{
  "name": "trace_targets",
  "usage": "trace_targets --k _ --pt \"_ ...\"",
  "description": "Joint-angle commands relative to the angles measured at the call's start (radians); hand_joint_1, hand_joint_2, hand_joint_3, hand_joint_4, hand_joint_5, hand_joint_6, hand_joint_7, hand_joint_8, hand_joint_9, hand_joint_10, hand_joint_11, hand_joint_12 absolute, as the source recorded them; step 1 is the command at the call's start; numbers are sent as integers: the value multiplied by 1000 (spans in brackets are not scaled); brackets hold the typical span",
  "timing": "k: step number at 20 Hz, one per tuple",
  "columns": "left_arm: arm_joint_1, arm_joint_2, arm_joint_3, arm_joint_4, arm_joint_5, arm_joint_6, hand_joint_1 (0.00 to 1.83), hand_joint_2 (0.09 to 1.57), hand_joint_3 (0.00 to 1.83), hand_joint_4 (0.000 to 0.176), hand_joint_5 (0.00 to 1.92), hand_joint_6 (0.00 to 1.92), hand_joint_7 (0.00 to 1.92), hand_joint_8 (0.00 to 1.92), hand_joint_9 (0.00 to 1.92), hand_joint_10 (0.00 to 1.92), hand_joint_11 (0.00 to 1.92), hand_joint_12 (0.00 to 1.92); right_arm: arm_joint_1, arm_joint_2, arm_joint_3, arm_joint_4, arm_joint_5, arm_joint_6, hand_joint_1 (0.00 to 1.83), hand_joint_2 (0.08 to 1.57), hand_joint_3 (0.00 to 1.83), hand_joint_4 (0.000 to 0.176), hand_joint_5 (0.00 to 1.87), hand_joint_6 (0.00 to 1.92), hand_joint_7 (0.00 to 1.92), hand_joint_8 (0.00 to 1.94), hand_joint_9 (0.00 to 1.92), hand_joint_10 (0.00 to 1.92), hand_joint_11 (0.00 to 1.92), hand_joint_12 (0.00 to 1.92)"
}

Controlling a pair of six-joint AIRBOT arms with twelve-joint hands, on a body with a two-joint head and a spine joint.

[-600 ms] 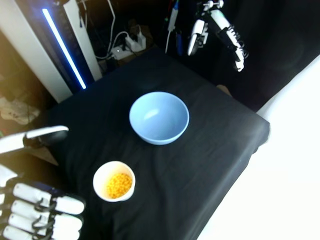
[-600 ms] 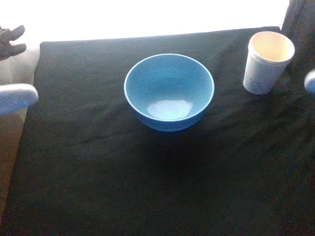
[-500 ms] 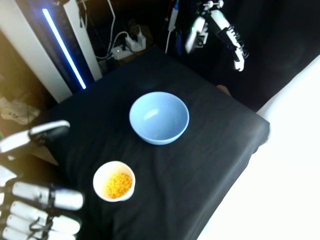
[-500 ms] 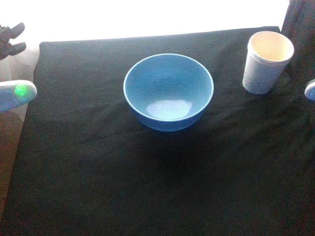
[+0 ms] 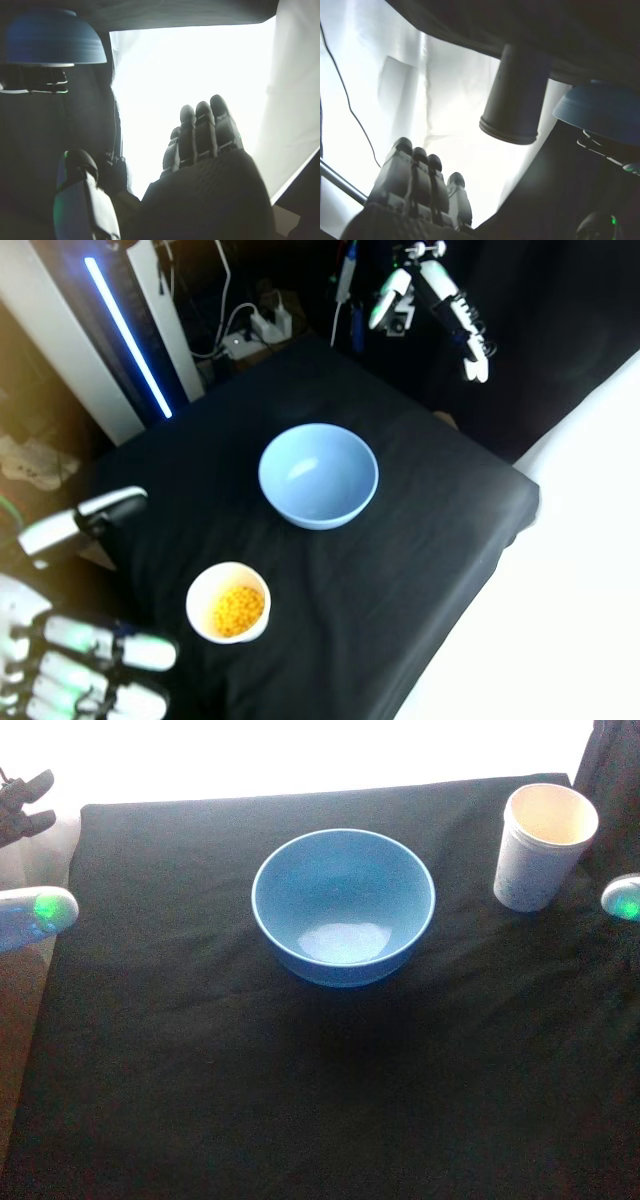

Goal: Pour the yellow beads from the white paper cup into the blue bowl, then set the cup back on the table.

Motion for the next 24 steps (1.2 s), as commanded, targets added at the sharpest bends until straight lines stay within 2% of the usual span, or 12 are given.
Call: trace_targets --k 1,2,5,6,9,12,14,15,17,18,20,24 --pt "-7 0 4 -23 -117 -8 355 854 0 98 33 1 267 3 152 2 0 389 4 -1 15 32 117 23 621 422 0 173 0 0 16 4 0 0 0 0" --pt "-7 -2 4 -22 -117 -8 356 856 0 93 30 0 263 1 153 2 0 391 4 -19 34 39 115 47 617 456 0 138 0 0 2 0 0 0 0 0" --pt "-7 -4 5 -22 -116 -8 346 857 0 86 18 0 260 0 155 3 0 394 4 -74 98 49 79 137 615 491 12 126 0 0 0 0 0 0 0 0" --pt "-7 -4 5 -22 -115 -8 343 868 2 71 13 0 259 0 157 2 0 412 4 -87 108 57 62 138 606 503 18 109 0 0 0 0 0 0 0 0" --pt "-7 -9 7 -21 -112 -7 370 850 0 77 26 1 264 1 162 2 0 402 4 -108 126 79 32 138 588 541 31 62 0 0 0 0 0 0 0 0" --pt "-7 -14 9 -21 -111 -7 367 870 4 56 28 1 275 3 163 1 0 365 10 -131 143 111 10 138 649 551 29 115 0 0 0 0 0 0 0 0" --pt "-7 -15 9 -21 -111 -8 371 880 2 59 26 1 270 0 152 0 0 314 23 -144 157 115 -13 138 689 552 26 152 0 0 0 0 0 0 0 0" --pt "-7 -16 9 -21 -111 -8 369 889 5 52 23 0 271 1 154 1 0 310 29 -151 163 115 -22 138 686 516 8 154 0 0 0 0 0 0 0 0" --pt "-7 -20 11 -21 -111 -8 380 893 3 51 18 0 276 2 154 0 0 329 40 -161 170 114 -33 138 675 478 0 117 0 0 0 0 0 0 0 0" --pt "-7 -21 12 -21 -110 -8 382 899 3 48 11 0 272 0 143 0 0 307 43 -165 174 112 -40 138 675 495 0 112 0 0 0 0 0 0 0 0" --pt "-7 -22 12 -20 -110 -8 395 899 2 43 11 0 281 3 150 3 0 338 58 -175 186 99 -64 138 742 555 25 120 0 0 0 0 0 0 0 0" --pt "-7 -23 12 -19 -110 -8 412 914 3 74 14 2 276 1 134 0 0 296 88 -194 208 75 -101 138 749 526 4 145 0 0 0 0 0 0 0 0"
